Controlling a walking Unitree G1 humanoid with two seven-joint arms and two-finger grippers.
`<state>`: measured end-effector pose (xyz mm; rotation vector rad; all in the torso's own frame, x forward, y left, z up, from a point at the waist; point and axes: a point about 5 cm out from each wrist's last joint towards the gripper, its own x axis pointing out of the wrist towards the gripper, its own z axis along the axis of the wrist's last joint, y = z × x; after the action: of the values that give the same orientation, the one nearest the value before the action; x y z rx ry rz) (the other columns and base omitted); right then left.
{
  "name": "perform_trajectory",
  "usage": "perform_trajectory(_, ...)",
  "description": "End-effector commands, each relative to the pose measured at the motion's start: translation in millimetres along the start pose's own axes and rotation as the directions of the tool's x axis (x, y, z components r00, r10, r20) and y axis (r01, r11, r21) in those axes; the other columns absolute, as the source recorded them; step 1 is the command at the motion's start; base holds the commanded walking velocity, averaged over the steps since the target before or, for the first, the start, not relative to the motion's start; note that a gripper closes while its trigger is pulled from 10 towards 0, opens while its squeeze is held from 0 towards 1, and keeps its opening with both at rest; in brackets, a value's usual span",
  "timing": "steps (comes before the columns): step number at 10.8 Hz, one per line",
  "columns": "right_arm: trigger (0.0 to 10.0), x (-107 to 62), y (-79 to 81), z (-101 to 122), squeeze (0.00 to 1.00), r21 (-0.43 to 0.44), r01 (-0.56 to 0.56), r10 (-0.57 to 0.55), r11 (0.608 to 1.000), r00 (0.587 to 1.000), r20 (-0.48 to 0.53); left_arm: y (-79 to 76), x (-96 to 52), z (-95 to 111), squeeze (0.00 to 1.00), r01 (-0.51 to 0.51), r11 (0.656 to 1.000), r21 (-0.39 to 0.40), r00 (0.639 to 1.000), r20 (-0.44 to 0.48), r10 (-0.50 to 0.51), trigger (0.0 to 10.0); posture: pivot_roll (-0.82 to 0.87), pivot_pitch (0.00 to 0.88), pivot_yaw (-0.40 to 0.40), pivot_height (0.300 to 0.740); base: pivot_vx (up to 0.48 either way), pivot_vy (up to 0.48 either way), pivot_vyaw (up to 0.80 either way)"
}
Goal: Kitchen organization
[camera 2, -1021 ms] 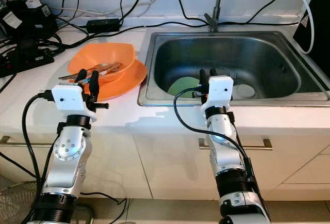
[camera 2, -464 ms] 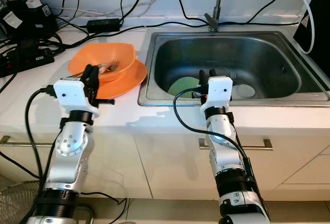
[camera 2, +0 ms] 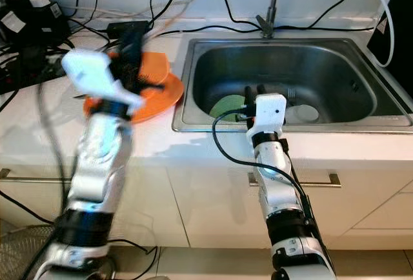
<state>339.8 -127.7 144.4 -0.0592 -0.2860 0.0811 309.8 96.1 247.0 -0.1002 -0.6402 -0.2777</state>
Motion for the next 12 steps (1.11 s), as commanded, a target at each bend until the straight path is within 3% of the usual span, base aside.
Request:
perform_trajectory(1,10.0,4.1,4.2,7.2,0.00,-0.045,-0.030,0.032,0.999,0.999,0.040,-5.9,4.2,3.9,0.00,0.029,0.997,-0.066,1.000,0.002,-0.029,10.0,0.12,0.000,0.044,0.740,0.000,0.000,0.00)
perform_trajectory(2,10.0,4.1,6.8,9.0,1.00,-0.085,-0.058,0.063,0.995,0.997,0.055,-11.9,5.1,1.9,0.00,0.047,0.989,-0.138,0.999,-0.015,-0.050,10.0,0.12,0.000,0.048,0.740,0.000,0.000,0.00)
perform_trajectory(3,10.0,3.8,10.4,10.8,1.00,-0.174,-0.087,0.101,0.981,0.992,0.069,-17.5,3.9,-3.8,0.00,0.065,0.974,-0.217,0.995,-0.055,-0.079,10.0,0.11,0.000,0.050,0.740,0.000,0.000,0.00)
perform_trajectory(4,10.0,3.2,19.3,14.1,1.00,-0.345,-0.143,0.187,0.928,0.978,0.097,-22.9,1.6,-8.3,0.00,0.085,0.957,-0.278,0.990,-0.087,-0.113,10.0,0.11,0.000,0.053,0.740,0.000,0.000,0.00)
perform_trajectory(7,10.0,3.7,24.3,11.4,1.00,-0.385,-0.139,0.187,0.913,0.978,0.090,-26.2,-0.8,-11.8,0.00,0.125,0.946,-0.297,0.976,-0.132,-0.171,10.0,0.12,0.000,0.052,0.740,0.000,0.000,0.00)
perform_trajectory(8,10.0,4.3,23.9,10.8,0.00,-0.400,-0.122,0.171,0.909,0.981,0.090,-29.3,-4.2,-15.0,0.00,0.159,0.937,-0.311,0.963,-0.162,-0.217,10.0,0.12,0.000,0.053,0.740,0.000,0.000,0.00)
perform_trajectory(12,10.0,4.9,22.9,11.7,0.00,-0.417,-0.100,0.156,0.903,0.982,0.102,-35.9,-15.4,-27.0,0.00,0.247,0.924,-0.291,0.909,-0.260,-0.325,10.0,0.12,0.000,0.051,0.740,0.000,0.000,0.00)
